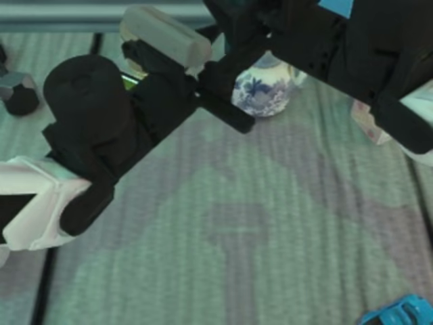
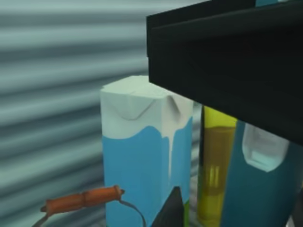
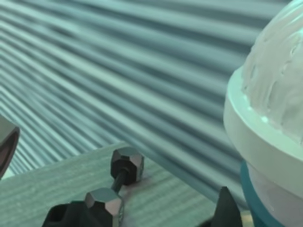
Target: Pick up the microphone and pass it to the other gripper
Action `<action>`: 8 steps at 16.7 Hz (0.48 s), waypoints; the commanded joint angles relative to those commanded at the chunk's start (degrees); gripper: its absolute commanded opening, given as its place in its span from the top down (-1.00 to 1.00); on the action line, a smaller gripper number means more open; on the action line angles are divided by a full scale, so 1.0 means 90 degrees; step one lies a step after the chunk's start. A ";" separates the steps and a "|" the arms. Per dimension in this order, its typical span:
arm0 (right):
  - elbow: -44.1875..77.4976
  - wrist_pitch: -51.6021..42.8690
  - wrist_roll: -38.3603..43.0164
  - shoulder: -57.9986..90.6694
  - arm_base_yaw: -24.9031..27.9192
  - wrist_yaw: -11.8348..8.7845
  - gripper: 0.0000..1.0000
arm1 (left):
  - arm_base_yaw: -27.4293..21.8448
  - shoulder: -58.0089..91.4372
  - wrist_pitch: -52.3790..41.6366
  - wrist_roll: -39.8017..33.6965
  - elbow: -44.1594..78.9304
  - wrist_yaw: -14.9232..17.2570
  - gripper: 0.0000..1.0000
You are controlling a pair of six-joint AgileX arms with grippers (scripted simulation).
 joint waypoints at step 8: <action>0.0000 0.0000 0.0000 0.0000 0.0000 0.0000 1.00 | 0.0000 0.0000 0.0000 0.0000 0.0000 0.0000 -1.00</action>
